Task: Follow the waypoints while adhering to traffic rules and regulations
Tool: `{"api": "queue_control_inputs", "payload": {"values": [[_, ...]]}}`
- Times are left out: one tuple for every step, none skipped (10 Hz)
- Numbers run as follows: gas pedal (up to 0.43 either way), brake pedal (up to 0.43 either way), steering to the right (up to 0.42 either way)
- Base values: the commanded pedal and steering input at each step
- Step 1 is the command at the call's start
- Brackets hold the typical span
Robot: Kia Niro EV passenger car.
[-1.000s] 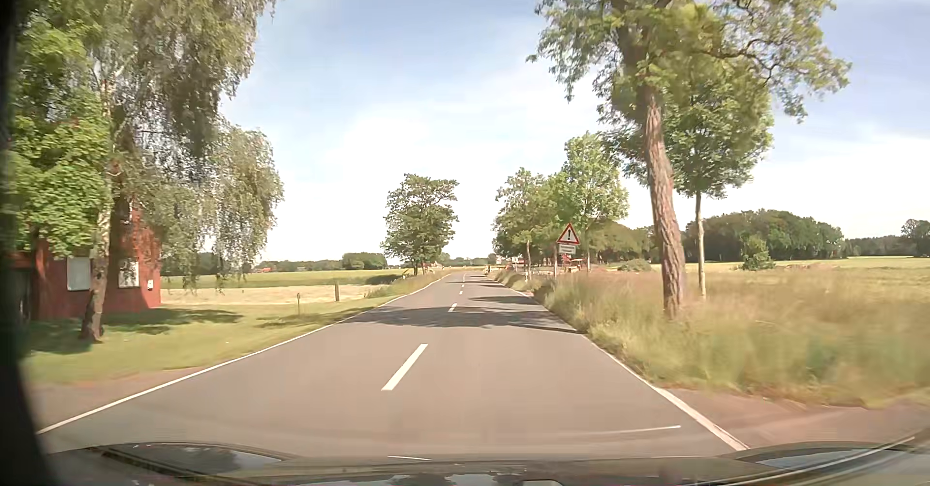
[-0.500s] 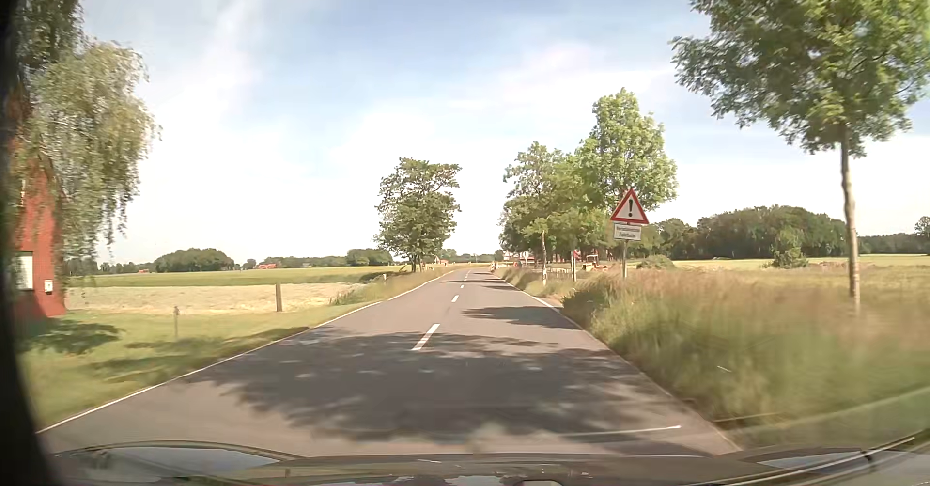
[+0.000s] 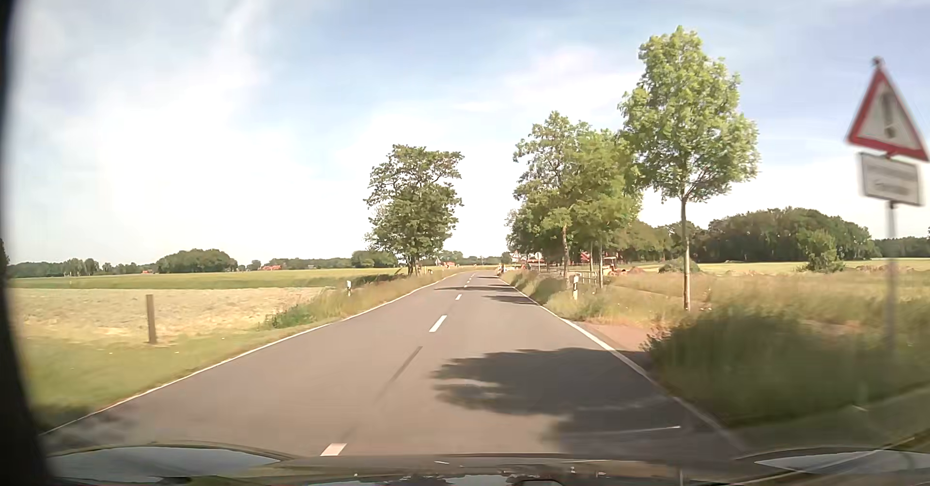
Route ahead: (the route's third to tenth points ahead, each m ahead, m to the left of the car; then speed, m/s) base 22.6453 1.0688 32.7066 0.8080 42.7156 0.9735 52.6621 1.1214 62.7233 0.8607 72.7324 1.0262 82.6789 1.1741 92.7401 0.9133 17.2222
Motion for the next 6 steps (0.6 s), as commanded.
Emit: {"api": "queue_control_inputs", "payload": {"values": [[0.000, 0.000, -0.011], [0.000, 0.000, -0.011], [0.000, 0.000, -0.010], [0.000, 0.000, -0.011], [0.000, 0.000, -0.010], [0.000, 0.000, -0.011]]}}
